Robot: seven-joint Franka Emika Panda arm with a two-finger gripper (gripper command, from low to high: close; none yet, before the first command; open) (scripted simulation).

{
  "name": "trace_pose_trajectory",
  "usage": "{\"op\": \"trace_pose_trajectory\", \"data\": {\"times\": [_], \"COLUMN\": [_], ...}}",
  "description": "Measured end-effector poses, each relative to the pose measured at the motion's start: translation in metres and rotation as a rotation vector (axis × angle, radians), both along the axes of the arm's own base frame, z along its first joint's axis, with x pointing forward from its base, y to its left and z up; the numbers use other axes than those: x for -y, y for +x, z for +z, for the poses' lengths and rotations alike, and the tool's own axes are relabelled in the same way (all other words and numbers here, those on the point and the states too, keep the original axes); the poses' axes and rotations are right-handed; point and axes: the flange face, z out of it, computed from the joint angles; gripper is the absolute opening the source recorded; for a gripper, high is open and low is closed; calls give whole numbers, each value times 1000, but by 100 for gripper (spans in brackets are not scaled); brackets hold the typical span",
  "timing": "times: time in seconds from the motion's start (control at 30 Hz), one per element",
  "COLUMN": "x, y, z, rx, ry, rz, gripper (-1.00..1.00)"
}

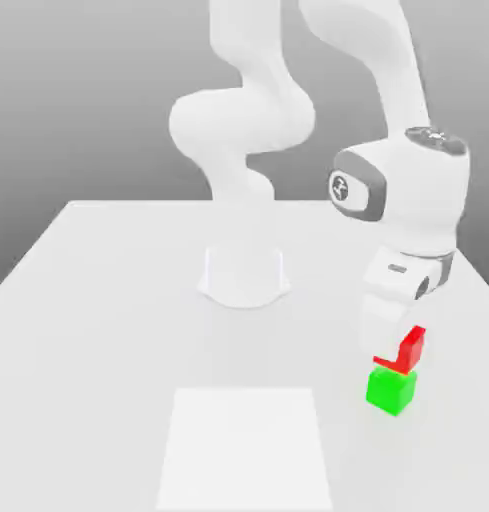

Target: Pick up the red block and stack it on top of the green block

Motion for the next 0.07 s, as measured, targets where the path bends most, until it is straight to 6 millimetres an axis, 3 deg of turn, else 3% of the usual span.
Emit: {"op": "trace_pose_trajectory", "data": {"times": [0.07], "x": [0], "y": [0], "z": [0], "rx": [0], "ry": [0], "rz": [0], "gripper": [100]}}
